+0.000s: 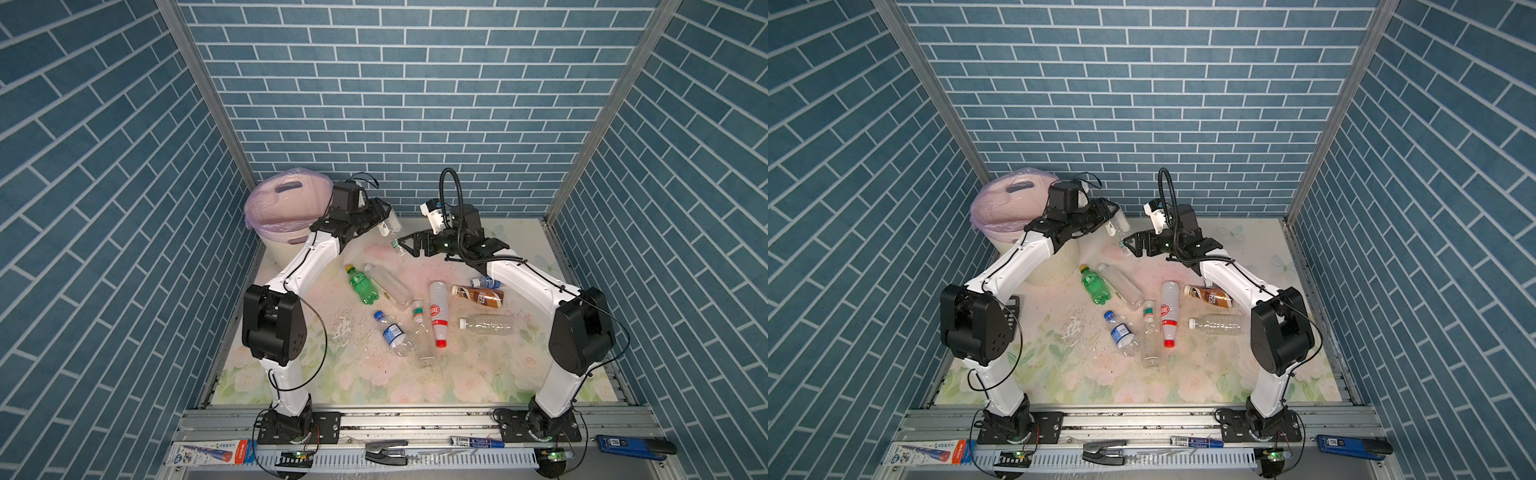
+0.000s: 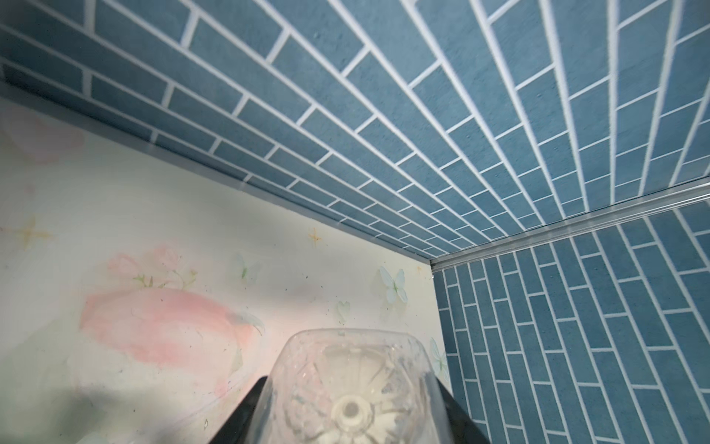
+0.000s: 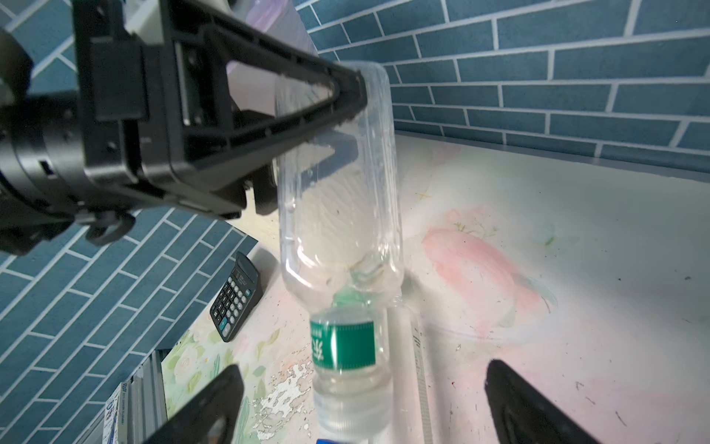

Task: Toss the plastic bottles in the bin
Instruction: 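Carry the bottle with left gripper over the bin while right gripper releases, then open the left gripper to drop the clear bottle into the bin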

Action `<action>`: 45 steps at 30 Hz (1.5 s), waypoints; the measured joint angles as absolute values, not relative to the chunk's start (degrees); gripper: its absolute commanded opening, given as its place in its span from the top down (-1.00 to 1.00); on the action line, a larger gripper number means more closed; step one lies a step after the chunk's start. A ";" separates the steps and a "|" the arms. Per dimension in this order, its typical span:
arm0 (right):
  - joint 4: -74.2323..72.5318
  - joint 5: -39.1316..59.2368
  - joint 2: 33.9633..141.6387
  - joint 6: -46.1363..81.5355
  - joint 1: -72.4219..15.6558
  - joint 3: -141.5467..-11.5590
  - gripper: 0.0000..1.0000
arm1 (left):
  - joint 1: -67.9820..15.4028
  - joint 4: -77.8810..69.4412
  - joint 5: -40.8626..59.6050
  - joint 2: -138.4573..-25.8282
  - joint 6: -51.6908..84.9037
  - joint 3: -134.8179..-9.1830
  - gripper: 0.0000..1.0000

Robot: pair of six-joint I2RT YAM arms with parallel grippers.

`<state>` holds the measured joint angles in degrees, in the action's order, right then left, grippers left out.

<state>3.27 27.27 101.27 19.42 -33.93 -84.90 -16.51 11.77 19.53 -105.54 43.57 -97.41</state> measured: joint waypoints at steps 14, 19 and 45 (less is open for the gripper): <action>8.60 22.41 99.74 10.50 -40.03 -94.98 -0.99 | -10.74 17.45 17.74 -98.94 28.18 -112.66 0.07; 8.51 22.28 99.74 8.93 -41.63 -100.14 -0.98 | -7.94 19.05 14.79 -96.51 19.38 -120.33 0.06; 8.82 22.90 101.49 8.51 -43.24 -102.61 -0.98 | 5.41 24.25 5.63 -102.26 10.20 -117.23 -0.99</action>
<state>8.82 22.90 101.49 8.51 -43.24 -102.61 5.41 24.25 5.63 -102.26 10.20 -117.23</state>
